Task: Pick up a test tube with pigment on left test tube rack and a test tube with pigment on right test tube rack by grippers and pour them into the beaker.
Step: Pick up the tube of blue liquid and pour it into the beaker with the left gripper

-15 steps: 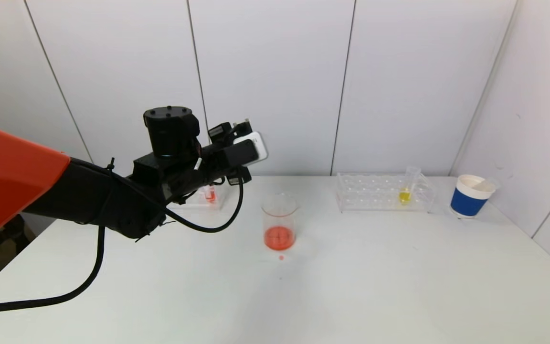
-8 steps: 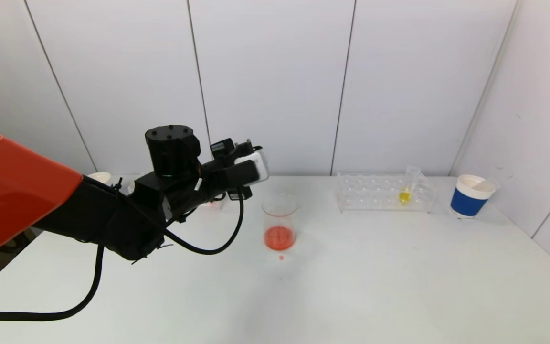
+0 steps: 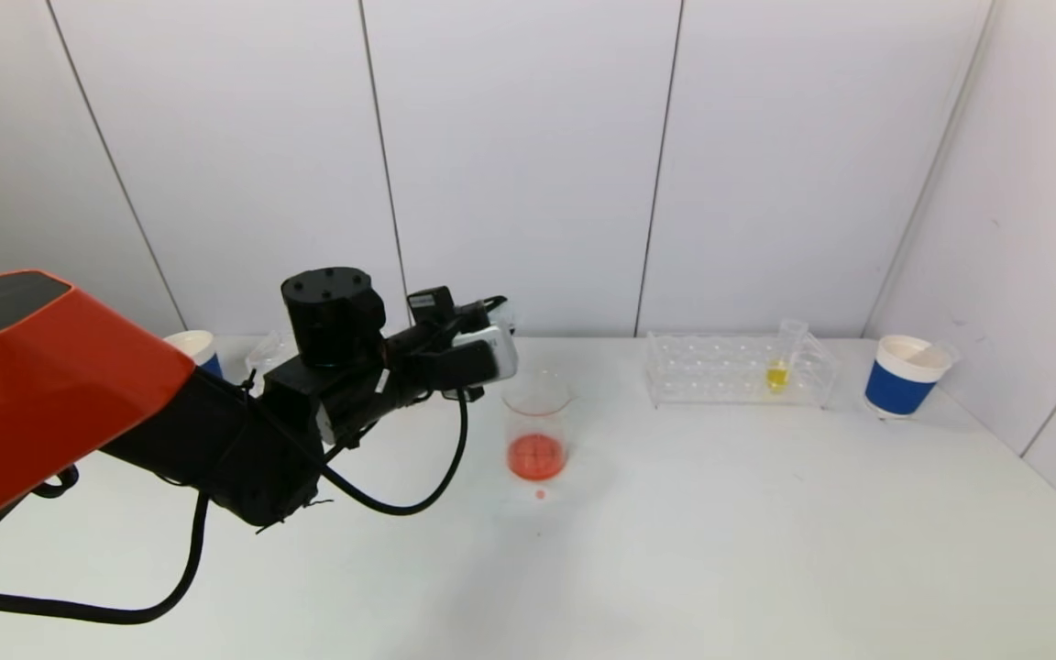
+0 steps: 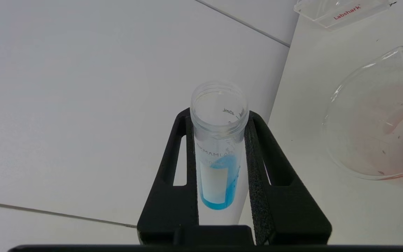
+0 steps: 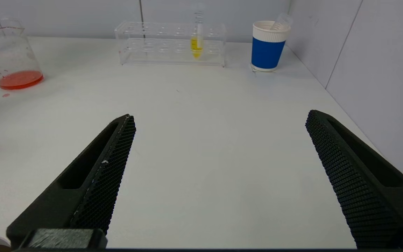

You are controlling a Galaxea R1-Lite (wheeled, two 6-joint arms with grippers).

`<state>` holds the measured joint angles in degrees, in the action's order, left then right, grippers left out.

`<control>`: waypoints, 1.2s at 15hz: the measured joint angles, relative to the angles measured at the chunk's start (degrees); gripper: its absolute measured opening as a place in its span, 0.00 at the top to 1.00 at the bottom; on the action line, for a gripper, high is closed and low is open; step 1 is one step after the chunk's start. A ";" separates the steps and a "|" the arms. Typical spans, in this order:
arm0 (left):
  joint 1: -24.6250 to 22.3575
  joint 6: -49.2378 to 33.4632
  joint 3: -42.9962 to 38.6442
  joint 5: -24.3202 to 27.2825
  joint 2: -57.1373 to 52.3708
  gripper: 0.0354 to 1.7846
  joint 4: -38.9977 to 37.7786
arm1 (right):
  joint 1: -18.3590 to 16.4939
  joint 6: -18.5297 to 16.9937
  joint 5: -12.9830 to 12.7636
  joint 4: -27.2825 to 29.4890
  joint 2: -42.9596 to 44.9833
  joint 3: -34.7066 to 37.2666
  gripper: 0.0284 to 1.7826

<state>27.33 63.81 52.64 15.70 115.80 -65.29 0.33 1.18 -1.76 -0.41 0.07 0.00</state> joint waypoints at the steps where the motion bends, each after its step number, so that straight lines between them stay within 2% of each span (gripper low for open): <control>1: 0.01 0.02 -0.22 0.02 0.13 0.78 -0.33 | 0.00 0.00 0.02 0.00 0.00 0.00 0.01; 18: 0.26 2.62 -5.92 1.52 -0.43 0.78 -4.08 | 0.00 0.00 0.00 0.00 0.00 0.00 0.01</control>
<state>27.59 66.43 46.71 17.23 115.37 -69.38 0.33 1.18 -1.76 -0.41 0.07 0.00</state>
